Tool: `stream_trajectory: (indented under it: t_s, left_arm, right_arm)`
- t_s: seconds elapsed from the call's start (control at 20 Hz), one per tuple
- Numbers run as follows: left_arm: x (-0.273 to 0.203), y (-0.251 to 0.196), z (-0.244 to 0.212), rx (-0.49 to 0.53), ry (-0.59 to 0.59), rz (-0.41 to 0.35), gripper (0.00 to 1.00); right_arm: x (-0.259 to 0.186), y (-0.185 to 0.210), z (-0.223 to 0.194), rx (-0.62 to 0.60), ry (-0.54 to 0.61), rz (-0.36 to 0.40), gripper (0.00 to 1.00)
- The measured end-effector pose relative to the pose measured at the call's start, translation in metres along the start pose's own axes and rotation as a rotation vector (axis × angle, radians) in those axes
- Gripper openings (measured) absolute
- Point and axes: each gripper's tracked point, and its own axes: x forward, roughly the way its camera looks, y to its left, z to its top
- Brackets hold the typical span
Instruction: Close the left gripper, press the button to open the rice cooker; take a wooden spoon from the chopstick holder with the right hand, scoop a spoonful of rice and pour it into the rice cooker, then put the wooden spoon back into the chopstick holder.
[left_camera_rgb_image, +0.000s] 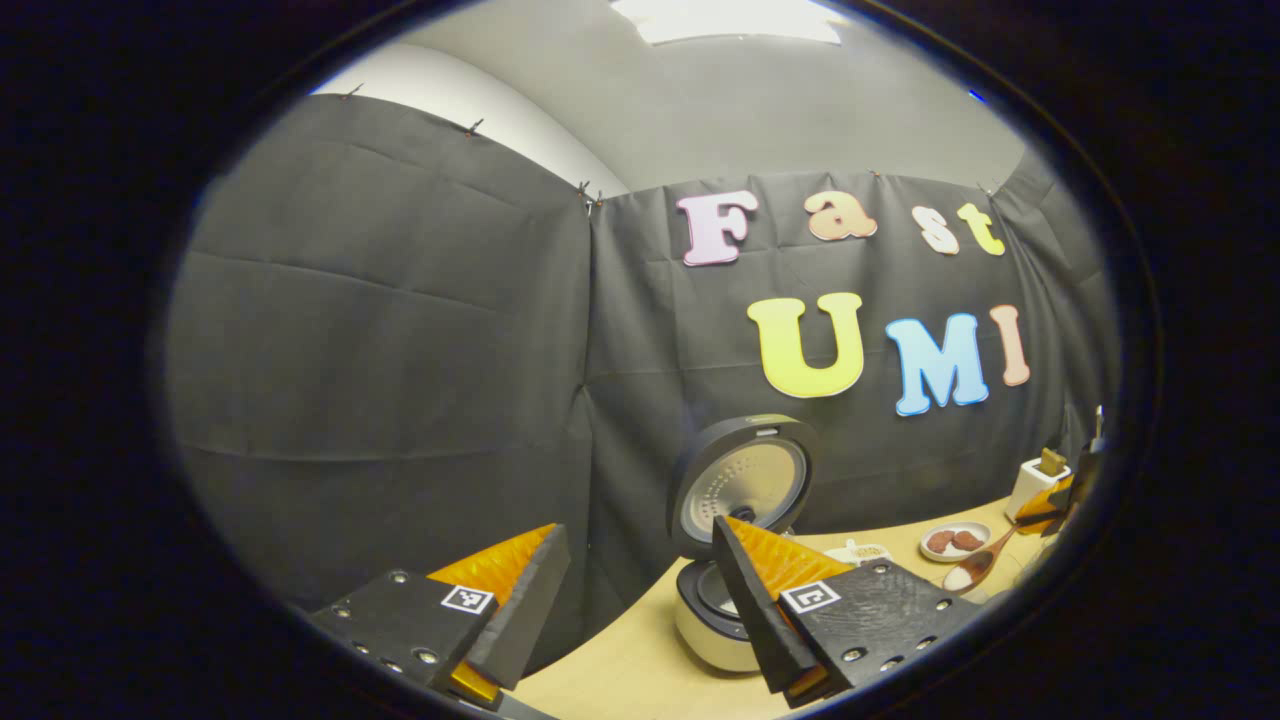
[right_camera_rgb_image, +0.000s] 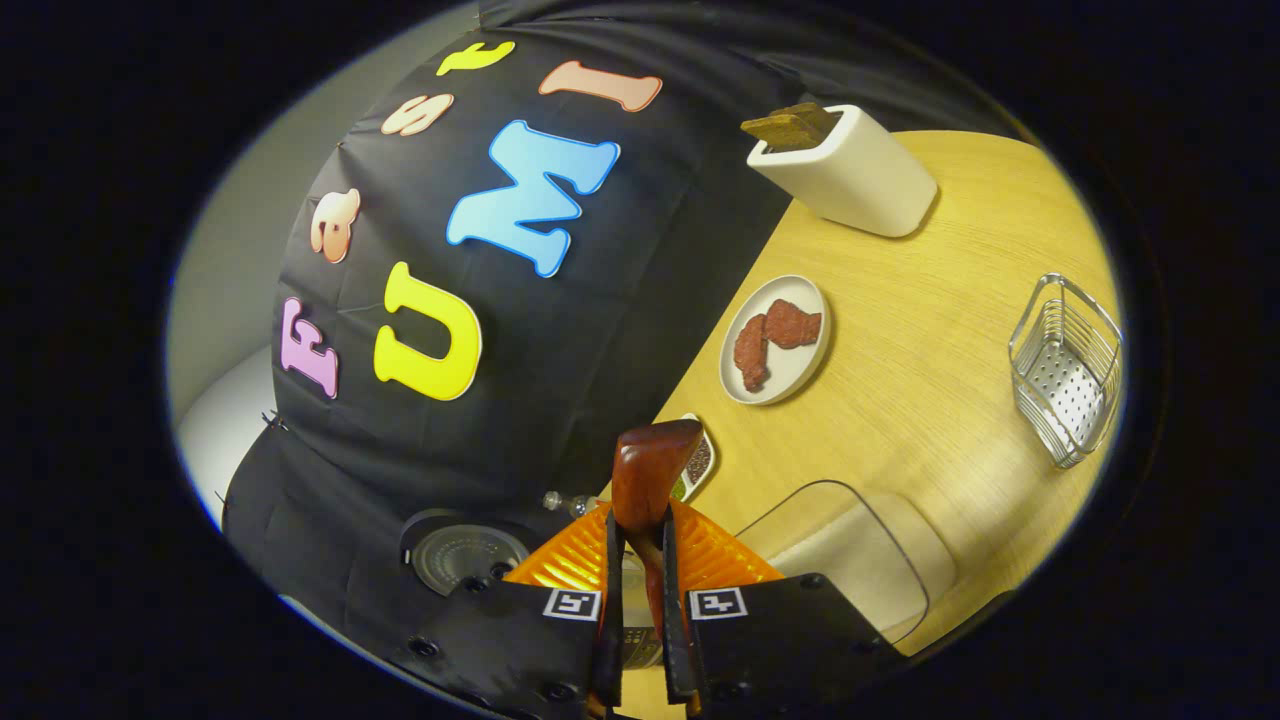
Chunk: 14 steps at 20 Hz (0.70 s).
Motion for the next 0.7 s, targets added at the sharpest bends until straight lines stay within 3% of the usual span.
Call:
stream_trajectory:
  t_s: [0.15, 0.4, 0.7]
  left_arm:
    - [-0.003, 0.011, -0.001, 0.02, -0.005, 0.017, 0.88]
    - [-0.003, 0.038, -0.006, 0.038, -0.006, 0.068, 0.87]
    - [-0.019, 0.083, -0.015, 0.037, 0.013, 0.13, 0.88]
  right_arm:
    - [0.013, 0.039, -0.009, 0.003, 0.011, 0.065, 0.14]
    - [0.047, 0.101, -0.042, -0.022, 0.055, 0.162, 0.18]
    - [0.087, 0.15, -0.1, -0.086, 0.125, 0.221, 0.18]
